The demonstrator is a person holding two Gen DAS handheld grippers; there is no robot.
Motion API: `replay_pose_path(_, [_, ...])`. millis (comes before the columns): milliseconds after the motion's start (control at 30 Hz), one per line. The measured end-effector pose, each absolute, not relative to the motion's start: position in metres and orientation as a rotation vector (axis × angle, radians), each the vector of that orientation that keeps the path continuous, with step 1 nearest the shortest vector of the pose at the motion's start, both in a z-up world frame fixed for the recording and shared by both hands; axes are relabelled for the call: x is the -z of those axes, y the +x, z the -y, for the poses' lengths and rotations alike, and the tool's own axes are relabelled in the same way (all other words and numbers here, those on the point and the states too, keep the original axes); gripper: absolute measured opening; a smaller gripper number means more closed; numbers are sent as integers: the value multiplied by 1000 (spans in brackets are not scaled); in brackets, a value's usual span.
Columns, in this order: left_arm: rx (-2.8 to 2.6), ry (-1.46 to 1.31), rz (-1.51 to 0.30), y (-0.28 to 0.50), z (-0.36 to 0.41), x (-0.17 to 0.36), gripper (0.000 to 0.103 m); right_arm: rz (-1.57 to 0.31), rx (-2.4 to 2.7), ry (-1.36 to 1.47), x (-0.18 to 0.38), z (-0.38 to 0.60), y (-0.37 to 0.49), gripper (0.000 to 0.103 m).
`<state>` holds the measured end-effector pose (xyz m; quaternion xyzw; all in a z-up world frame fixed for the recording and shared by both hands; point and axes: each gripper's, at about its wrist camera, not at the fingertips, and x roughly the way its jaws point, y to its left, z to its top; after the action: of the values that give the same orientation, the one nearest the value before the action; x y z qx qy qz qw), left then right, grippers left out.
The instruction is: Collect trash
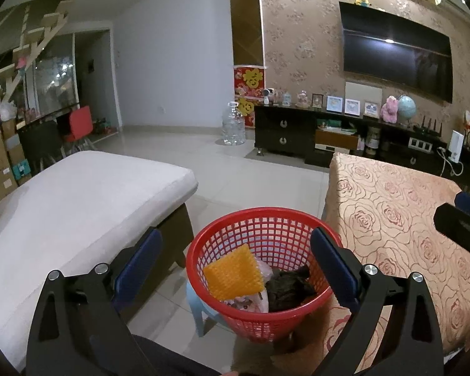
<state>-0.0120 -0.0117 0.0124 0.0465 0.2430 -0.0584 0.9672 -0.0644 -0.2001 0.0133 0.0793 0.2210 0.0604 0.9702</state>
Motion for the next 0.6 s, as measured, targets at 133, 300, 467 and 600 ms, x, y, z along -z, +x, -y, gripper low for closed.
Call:
replay_pose_path(133, [119, 92, -486, -15, 11, -15, 92, -456, -122, 159, -11, 201, -63, 96])
replay_pose_path(300, [118, 96, -484, -16, 13, -14, 92, -464, -118, 162, -9, 202, -61, 96])
replay_pose_path(467, [118, 95, -485, -16, 13, -13, 92, -467, -119, 160, -9, 201, -60, 96])
replay_pose_path(600, [119, 96, -483, -17, 14, -14, 92, -471, -126, 154, -6, 200, -60, 96])
